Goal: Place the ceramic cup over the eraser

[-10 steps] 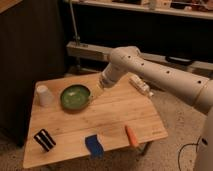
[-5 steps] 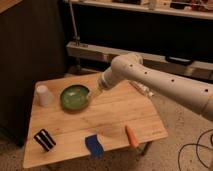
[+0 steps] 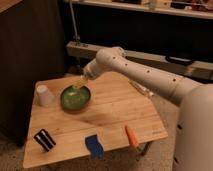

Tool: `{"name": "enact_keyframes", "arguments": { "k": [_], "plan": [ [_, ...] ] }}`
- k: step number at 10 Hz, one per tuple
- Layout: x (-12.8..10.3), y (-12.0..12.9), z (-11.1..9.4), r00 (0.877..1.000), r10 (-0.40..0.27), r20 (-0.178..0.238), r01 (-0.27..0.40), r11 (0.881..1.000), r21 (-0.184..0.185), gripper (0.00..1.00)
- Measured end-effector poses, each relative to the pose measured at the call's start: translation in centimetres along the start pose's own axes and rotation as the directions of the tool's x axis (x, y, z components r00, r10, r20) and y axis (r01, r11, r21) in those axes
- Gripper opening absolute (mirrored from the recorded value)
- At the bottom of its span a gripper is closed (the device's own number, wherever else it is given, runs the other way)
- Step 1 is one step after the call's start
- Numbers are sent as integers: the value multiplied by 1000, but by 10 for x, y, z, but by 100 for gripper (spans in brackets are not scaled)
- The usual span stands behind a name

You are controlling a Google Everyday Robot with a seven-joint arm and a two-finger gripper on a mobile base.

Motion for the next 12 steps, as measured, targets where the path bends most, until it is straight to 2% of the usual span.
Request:
{"name": "enact_keyframes", "arguments": {
  "k": [1, 2, 3, 5, 7, 8, 12],
  "plan": [
    [-11, -2, 8, 1000, -16, -3, 16, 1000, -12, 80],
    [-28, -3, 24, 999, -46, 1, 46, 998, -43, 80],
    [-34, -3, 33, 998, -60, 12, 60, 996, -64, 80],
    [-44, 4, 52, 994, -86, 69, 94, 988, -125, 80],
    [-53, 21, 75, 989, -119, 93, 133, 978, -163, 80],
    [-54, 34, 92, 984, -144, 103, 161, 971, -179, 80],
    [-55, 62, 148, 970, -203, 135, 228, 951, -208, 80]
  ]
}}
